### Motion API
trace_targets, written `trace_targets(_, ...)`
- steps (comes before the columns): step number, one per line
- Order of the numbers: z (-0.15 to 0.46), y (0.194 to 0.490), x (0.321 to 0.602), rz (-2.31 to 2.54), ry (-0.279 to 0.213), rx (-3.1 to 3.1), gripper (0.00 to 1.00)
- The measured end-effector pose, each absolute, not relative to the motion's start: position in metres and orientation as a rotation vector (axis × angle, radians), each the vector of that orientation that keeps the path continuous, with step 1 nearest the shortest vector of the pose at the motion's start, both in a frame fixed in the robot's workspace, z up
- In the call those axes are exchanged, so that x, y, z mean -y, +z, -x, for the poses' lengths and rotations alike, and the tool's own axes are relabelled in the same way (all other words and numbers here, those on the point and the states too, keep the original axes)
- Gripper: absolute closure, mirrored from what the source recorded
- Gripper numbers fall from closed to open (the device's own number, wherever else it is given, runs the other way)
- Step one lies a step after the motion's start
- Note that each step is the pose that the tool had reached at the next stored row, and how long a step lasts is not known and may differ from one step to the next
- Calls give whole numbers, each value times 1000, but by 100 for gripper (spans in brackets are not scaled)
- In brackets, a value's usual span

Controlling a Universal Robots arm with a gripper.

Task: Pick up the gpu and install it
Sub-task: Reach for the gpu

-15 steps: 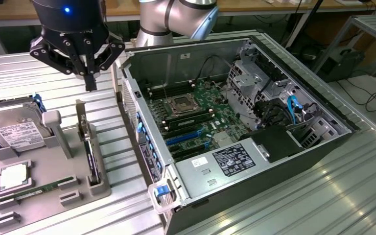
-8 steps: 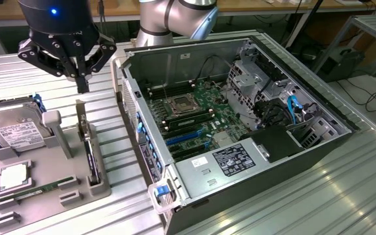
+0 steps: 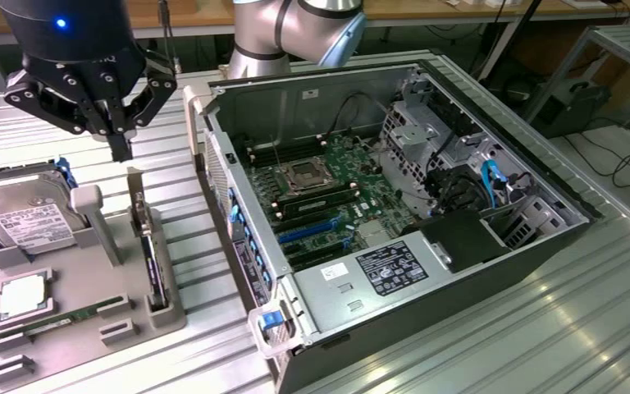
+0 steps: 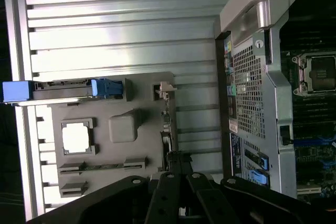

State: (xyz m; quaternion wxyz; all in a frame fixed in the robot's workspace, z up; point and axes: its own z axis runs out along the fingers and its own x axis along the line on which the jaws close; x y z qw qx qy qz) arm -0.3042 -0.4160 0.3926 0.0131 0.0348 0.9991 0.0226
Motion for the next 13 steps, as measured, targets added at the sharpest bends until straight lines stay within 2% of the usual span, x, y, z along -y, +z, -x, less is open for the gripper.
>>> trace_targets(13,310,392,417,-106,71,-3113,89)
